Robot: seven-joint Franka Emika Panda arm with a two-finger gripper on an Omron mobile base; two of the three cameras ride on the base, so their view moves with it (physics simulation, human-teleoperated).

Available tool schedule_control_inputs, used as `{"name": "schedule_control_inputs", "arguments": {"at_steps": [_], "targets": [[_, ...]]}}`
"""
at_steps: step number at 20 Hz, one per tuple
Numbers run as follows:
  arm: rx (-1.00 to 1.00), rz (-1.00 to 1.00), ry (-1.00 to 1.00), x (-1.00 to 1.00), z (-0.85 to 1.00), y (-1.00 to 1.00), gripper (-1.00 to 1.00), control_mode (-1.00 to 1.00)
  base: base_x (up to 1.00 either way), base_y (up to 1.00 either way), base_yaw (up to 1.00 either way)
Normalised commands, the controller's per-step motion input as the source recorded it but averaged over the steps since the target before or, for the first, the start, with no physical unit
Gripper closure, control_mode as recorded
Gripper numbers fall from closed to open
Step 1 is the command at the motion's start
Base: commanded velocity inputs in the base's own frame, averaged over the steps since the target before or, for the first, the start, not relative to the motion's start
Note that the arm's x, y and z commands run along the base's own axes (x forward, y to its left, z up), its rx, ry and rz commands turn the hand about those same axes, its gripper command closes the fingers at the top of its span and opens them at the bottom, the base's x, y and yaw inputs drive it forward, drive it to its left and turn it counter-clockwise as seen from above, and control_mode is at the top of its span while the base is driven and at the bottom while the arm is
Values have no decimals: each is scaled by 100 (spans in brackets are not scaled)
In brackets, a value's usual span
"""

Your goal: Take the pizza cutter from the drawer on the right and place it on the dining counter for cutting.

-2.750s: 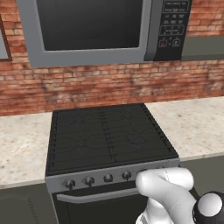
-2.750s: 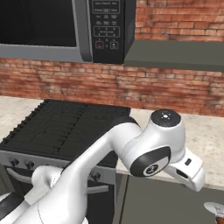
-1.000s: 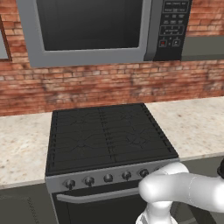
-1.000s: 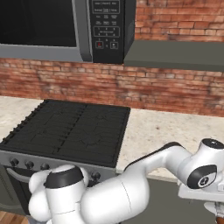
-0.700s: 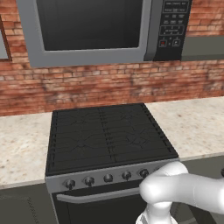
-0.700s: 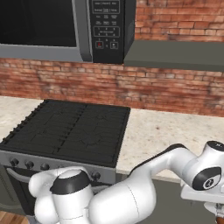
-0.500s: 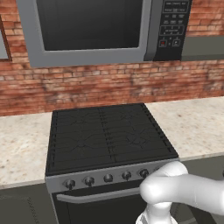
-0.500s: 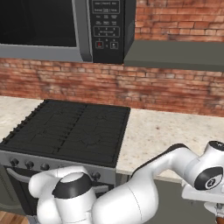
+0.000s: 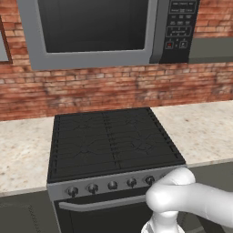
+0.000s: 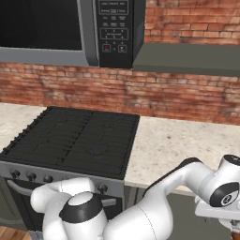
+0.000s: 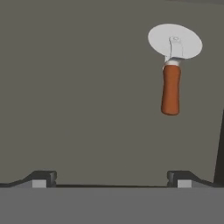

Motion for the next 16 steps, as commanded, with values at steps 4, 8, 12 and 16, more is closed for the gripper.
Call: {"name": "schedule_control_inputs", "arguments": {"at_steps": [4, 8, 12, 16], "targets": [[0, 0, 0, 0, -13, 0, -100, -100, 0, 0, 0], [0, 2, 0, 0, -13, -2, -100, -100, 0, 0, 0], [0, 2, 0, 0, -19, -8, -100, -100, 0, 0, 0], [1, 2, 0, 0, -20, -10, -100, -100, 0, 0, 0]]}}
